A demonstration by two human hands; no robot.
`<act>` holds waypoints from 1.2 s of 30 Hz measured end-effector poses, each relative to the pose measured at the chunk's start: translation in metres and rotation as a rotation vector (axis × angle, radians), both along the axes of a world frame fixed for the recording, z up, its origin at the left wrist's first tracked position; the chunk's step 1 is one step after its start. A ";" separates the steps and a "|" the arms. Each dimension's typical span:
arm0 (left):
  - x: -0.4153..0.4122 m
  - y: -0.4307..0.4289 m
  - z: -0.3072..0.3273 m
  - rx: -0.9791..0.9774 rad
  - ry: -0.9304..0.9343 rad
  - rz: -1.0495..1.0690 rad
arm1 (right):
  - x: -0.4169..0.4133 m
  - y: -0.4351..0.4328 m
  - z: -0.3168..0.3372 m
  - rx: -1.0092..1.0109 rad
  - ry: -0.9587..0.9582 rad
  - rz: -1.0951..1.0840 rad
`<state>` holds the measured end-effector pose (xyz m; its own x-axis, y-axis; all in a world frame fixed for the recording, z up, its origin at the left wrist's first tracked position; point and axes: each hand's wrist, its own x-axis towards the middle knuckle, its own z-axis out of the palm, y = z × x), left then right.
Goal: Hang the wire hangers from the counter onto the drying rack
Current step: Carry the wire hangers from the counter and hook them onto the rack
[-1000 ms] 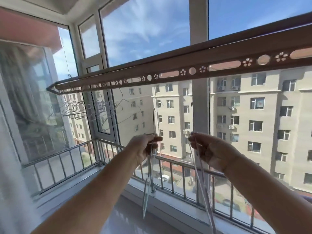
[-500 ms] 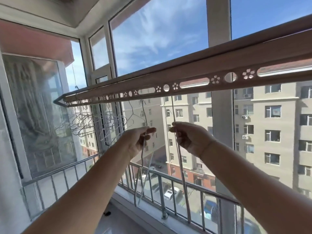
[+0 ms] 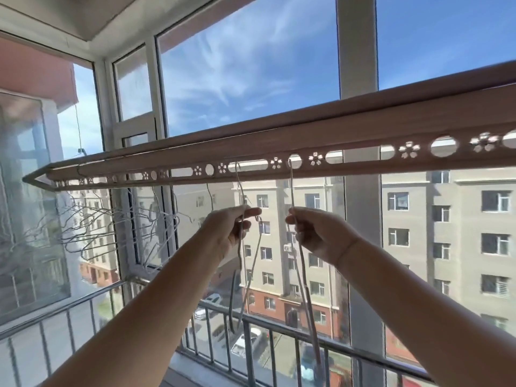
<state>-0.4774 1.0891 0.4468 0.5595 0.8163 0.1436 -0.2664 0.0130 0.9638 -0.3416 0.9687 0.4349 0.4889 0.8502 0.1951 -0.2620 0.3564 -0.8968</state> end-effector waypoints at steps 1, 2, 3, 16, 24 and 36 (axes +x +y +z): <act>0.000 0.006 0.000 0.002 0.009 -0.006 | -0.001 0.003 -0.003 -0.006 0.010 -0.012; 0.001 0.011 0.000 0.007 0.023 -0.014 | -0.001 0.006 -0.006 -0.012 0.018 -0.022; 0.002 0.015 -0.001 0.013 0.040 -0.028 | -0.001 0.009 -0.008 -0.017 0.023 -0.030; -0.011 0.038 -0.034 0.141 0.064 -0.088 | 0.002 -0.003 -0.028 -0.060 -0.028 -0.221; -0.045 0.055 -0.118 0.202 0.063 -0.014 | 0.023 -0.027 -0.115 -0.232 -0.162 -0.533; 0.032 -0.043 -0.248 0.219 0.422 -0.555 | 0.037 -0.115 -0.218 -0.472 -0.520 -0.823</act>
